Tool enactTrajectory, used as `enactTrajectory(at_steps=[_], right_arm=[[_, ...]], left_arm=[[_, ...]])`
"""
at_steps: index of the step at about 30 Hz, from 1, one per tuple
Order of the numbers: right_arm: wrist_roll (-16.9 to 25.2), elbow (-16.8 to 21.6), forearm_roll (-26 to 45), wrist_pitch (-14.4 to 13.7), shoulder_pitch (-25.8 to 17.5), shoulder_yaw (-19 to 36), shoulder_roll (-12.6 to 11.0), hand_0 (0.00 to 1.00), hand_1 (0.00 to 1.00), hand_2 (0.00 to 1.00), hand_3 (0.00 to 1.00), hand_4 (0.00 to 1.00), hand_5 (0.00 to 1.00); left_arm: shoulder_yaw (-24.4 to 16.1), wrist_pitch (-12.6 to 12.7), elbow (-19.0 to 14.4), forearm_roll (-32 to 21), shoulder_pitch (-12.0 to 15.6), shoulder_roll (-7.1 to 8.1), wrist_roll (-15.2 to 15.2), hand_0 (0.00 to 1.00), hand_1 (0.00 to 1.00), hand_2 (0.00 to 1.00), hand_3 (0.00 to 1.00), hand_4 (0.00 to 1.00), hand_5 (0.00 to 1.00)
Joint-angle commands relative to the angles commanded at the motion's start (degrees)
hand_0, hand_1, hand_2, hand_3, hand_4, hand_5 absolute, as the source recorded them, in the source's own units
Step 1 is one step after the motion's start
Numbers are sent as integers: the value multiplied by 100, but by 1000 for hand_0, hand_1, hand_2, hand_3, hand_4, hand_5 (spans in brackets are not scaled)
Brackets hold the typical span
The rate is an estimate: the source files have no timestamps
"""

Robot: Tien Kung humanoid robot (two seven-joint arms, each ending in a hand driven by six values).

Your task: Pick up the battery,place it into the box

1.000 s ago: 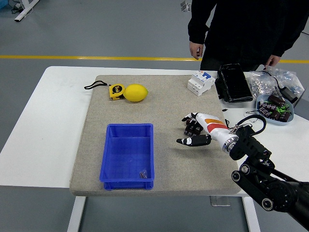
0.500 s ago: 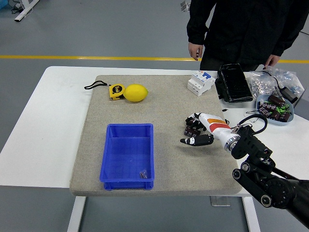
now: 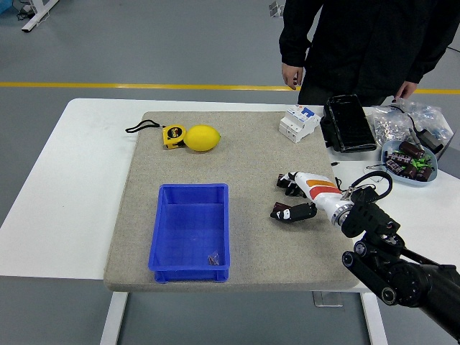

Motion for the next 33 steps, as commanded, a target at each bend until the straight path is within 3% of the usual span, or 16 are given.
enactTrajectory(at_steps=[9, 10, 15, 16, 33], right_arm=[[8, 191, -169, 28, -88, -23, -54, 397, 471, 509, 643, 980, 401], [9, 225, -199, 19, -96, -34, -55, 286, 376, 442, 510, 926, 376], [14, 356, -425, -84, -126, -91, -63, 286, 376, 442, 510, 926, 376], [20, 374, -464, -117, -131, -104, -67, 166, 242, 330, 387, 876, 390], [-78, 75, -535, -54, -205, -141, -93, 149, 228, 327, 383, 866, 383]], left_arm=[[-13, 1, 9, -5, 3, 3, -14, 719, 681, 681, 583, 633, 541], [-25, 0, 9, 9, 5, 3, -13, 720, 680, 681, 584, 633, 541], [-57, -13, 8, 66, 14, 7, 0, 720, 680, 681, 584, 633, 541], [-63, -14, 9, 72, 17, 7, 0, 719, 680, 681, 584, 633, 541], [-40, -2, 11, 37, 18, -4, -12, 719, 681, 682, 584, 632, 541]])
